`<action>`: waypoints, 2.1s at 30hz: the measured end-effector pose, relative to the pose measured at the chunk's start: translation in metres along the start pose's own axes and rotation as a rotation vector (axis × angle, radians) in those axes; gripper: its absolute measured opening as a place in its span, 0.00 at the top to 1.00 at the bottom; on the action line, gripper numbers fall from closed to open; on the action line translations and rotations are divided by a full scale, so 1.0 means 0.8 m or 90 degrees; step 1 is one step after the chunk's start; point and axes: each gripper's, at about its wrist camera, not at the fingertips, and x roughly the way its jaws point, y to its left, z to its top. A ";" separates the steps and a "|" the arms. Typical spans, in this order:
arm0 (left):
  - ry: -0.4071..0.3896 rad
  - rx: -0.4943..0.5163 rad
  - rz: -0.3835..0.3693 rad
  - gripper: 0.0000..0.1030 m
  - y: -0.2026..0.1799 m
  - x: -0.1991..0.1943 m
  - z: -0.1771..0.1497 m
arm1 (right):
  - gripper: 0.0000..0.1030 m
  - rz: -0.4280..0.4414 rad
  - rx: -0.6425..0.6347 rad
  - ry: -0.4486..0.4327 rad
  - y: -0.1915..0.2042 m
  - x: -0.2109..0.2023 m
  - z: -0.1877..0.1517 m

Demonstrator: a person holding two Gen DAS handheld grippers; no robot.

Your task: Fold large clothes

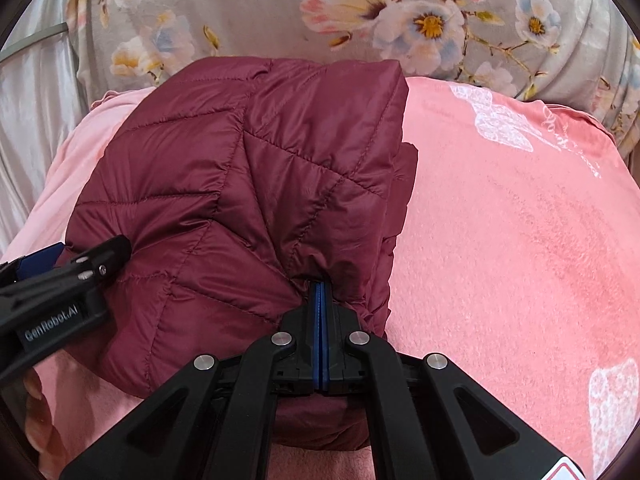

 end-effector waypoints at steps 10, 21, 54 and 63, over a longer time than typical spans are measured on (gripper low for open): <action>-0.024 0.005 0.014 0.20 -0.005 0.005 -0.010 | 1.00 -0.019 -0.017 0.007 0.004 0.005 0.003; -0.042 0.005 0.030 0.19 -0.009 0.005 -0.016 | 1.00 -0.038 -0.029 0.005 0.013 0.004 0.002; -0.078 -0.025 0.020 0.06 -0.027 -0.110 -0.126 | 0.45 -0.032 -0.011 -0.048 -0.016 -0.139 -0.121; -0.091 -0.034 0.040 0.05 -0.028 -0.118 -0.135 | 0.45 -0.031 -0.006 -0.046 -0.022 -0.136 -0.122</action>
